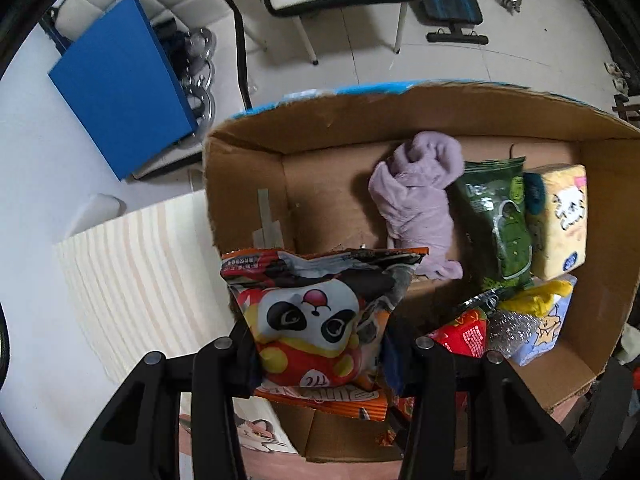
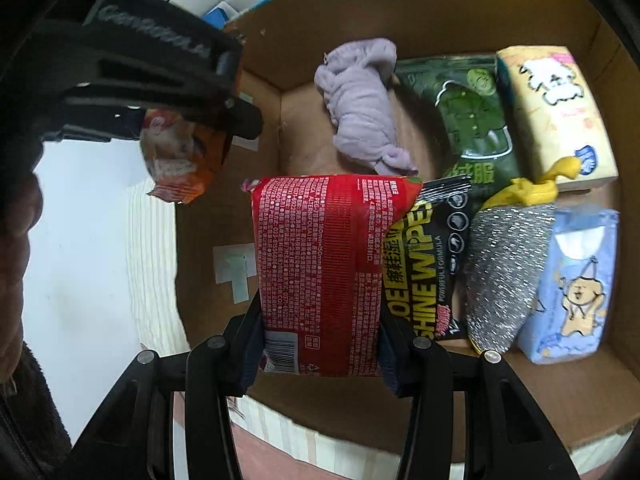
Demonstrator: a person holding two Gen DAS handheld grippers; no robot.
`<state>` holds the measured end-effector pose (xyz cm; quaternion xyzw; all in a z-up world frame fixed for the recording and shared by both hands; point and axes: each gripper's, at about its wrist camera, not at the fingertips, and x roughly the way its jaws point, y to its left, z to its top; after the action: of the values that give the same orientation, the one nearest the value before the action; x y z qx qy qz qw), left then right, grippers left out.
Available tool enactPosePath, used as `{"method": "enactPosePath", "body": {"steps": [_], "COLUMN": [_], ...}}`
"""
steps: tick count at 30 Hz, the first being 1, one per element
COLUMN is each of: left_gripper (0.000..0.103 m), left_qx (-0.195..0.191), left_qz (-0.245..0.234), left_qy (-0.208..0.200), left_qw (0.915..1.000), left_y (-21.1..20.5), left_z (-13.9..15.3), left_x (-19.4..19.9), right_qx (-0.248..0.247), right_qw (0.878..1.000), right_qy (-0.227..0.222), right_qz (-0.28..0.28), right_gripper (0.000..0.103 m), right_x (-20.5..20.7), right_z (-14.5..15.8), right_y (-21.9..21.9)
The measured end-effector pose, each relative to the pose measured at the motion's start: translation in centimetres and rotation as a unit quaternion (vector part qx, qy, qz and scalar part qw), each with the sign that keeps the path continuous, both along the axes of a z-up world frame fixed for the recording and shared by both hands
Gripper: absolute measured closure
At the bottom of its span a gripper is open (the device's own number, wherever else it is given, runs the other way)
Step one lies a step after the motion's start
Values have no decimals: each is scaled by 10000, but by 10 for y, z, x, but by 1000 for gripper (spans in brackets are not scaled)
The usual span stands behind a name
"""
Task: Organize soft objects
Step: 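Lower both snack bags into the box and open both tools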
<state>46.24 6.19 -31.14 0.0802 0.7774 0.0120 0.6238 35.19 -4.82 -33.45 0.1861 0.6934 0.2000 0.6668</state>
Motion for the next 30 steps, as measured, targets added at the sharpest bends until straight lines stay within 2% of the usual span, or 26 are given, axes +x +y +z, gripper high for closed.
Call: {"method": "enactPosePath", "body": {"steps": [7,12,16,21,22,23,25,28,30], "left_gripper": [58,56,55,52,47,37,26,25,20], "left_qx": [-44,-87,-190,-234,-245,-269,-417,-375,-364], "left_qz": [59,115,259,293,288,273,297,313,266], "left_qy": [54,201,237,189,187,182,174,70,1], "left_qw": [10000,9997,9992,9991,9991,9991,9985,9988,9990], "left_y": [1,1,6,5,4,4,2,0,-2], "left_z": [-12,-14,-16,-8,-7,-6,-4,2,5], "left_x": [7,7,7,0,-1,-2,-3,-4,-6], "right_qx": [-7,232,181,-104,-126,-155,-210,-372,-519], "right_qw": [9999,9991,9993,9997,9997,9997,9996,9993,9986], "right_qy": [81,334,321,204,198,194,165,49,-50], "right_qz": [92,81,-18,-20,-16,-18,-15,-2,18], "right_gripper": [53,51,38,38,38,38,37,35,33], "right_x": [11,15,19,21,21,20,20,20,9], "right_z": [-15,-30,-30,-19,-17,-15,-11,-1,11], "right_y": [16,30,29,16,15,13,10,5,1]}}
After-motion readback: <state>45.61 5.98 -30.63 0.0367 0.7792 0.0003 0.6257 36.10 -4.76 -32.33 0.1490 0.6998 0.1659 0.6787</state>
